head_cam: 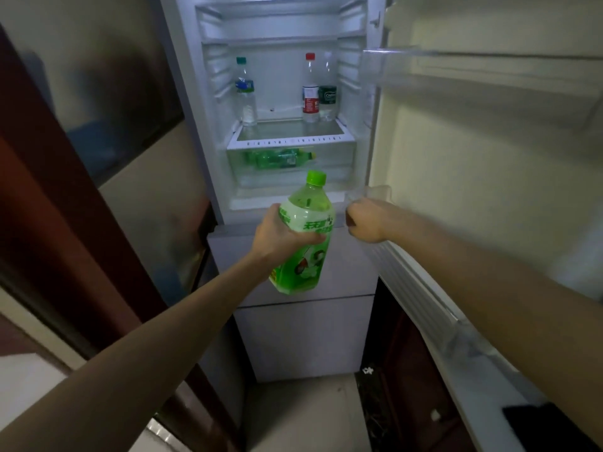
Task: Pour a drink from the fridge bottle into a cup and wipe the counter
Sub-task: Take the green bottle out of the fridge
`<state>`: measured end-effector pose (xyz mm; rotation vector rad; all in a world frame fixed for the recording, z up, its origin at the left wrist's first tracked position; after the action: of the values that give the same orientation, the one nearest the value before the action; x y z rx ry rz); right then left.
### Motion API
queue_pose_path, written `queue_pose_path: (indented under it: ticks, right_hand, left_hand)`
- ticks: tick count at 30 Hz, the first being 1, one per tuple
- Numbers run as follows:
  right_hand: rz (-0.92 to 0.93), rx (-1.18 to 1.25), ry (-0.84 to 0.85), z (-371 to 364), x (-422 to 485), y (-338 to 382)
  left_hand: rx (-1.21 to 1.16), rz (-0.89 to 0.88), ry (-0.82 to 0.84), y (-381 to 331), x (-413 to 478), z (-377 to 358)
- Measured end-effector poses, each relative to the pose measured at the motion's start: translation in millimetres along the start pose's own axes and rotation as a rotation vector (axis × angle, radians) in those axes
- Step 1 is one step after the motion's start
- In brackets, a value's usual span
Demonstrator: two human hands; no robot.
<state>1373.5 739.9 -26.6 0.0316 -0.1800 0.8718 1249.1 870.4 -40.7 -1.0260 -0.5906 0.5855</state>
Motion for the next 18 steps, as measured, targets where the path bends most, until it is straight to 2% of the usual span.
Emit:
queue_pose_path:
  ticks: [13, 18]
  right_hand:
    - [-0.051, -0.053, 0.002, 17.1, -135.1, 10.9]
    - [-0.044, -0.154, -0.093, 31.1, -208.3, 25.0]
  left_hand:
    - [-0.015, -0.052, 0.137, -15.0, -93.7, 2.8]
    - [0.044, -0.127, 0.231, -9.2, -153.9, -14.8]
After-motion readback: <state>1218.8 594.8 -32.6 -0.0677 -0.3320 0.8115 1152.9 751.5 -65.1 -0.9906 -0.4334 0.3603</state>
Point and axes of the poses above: each hand's wrist, its own x-axis towards the middle knuckle, its own z-axis out of the back of the hand, y = z × x, the point moved 9 cm from there along x, towards the middle knuckle, and after that the axes turned 12 degrees about -y, right-handed, at the moved point
